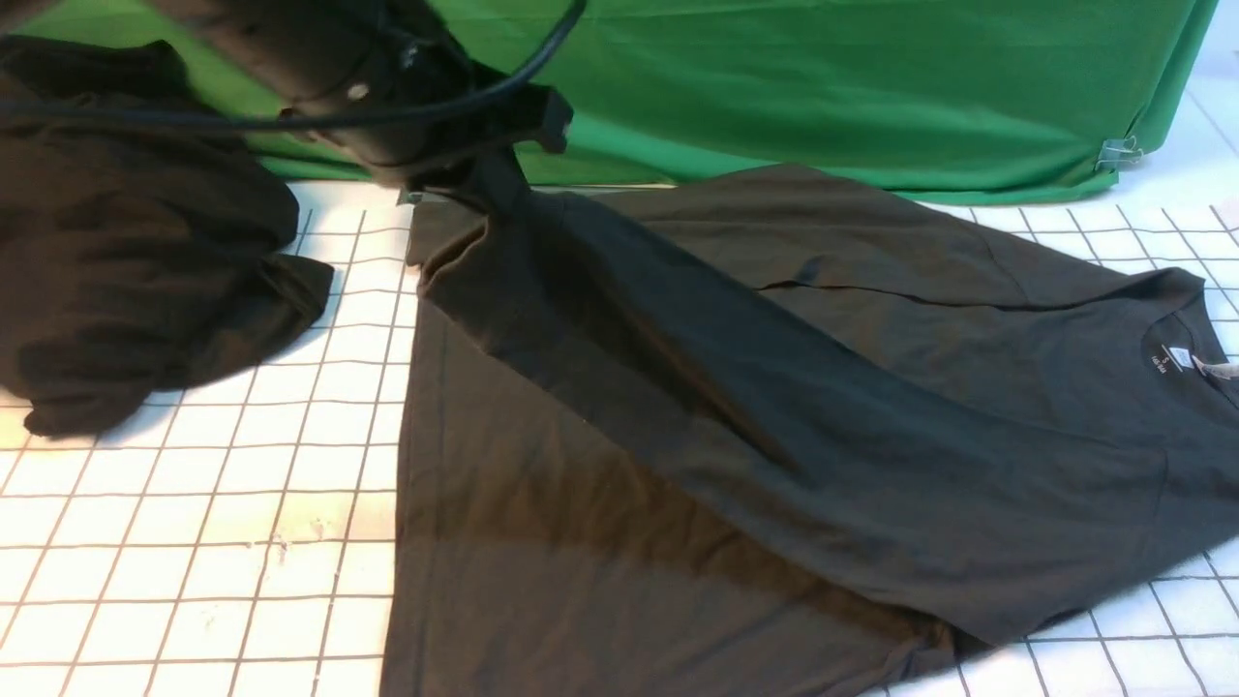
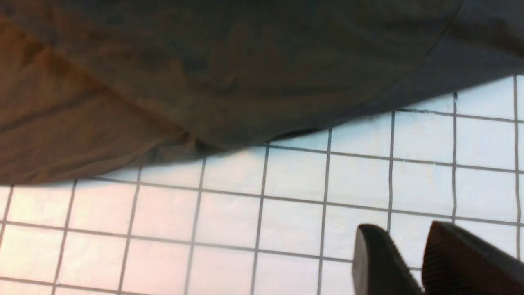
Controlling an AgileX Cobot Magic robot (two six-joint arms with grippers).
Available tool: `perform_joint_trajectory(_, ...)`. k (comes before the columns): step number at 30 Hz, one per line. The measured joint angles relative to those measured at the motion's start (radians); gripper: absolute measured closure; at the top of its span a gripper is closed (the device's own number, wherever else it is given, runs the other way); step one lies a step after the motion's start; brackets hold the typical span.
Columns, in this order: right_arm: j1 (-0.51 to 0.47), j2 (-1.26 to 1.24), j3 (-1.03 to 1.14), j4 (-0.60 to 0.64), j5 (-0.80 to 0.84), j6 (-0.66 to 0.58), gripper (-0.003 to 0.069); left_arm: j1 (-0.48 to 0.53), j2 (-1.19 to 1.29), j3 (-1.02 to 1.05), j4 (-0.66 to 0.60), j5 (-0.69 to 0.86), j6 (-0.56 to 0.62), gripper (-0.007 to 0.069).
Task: Fold a long-sleeved shirt over a white checkered tablecloth.
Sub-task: 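Fold the left side of the black T-shirt inward over its body, then grab the top left corner of the dark shirt with the left gripper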
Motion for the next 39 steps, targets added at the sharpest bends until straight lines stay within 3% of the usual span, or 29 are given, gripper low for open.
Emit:
perform_joint_trajectory(13,0.000,0.000,0.000,0.000,-0.001,0.000,0.0467,0.163,0.446,-0.204,-0.089,-0.010,-0.071,0.0610)
perform_joint_trajectory(22,0.000,0.000,0.000,0.000,-0.011,0.000,0.0453,0.223,0.514,-0.291,-0.093,-0.013,-0.107,0.0582)
perform_joint_trajectory(25,0.000,0.000,0.000,0.000,-0.013,0.000,0.0449,0.224,0.520,-0.295,-0.082,-0.013,-0.110,0.0545)
perform_joint_trajectory(33,0.000,0.000,0.000,0.000,-0.015,0.000,0.0444,0.253,0.548,-0.351,-0.095,-0.041,-0.127,0.0297)
perform_joint_trajectory(39,0.000,0.000,0.000,0.000,-0.020,0.017,0.0438,0.313,0.566,-0.384,-0.176,-0.063,-0.207,0.0219)
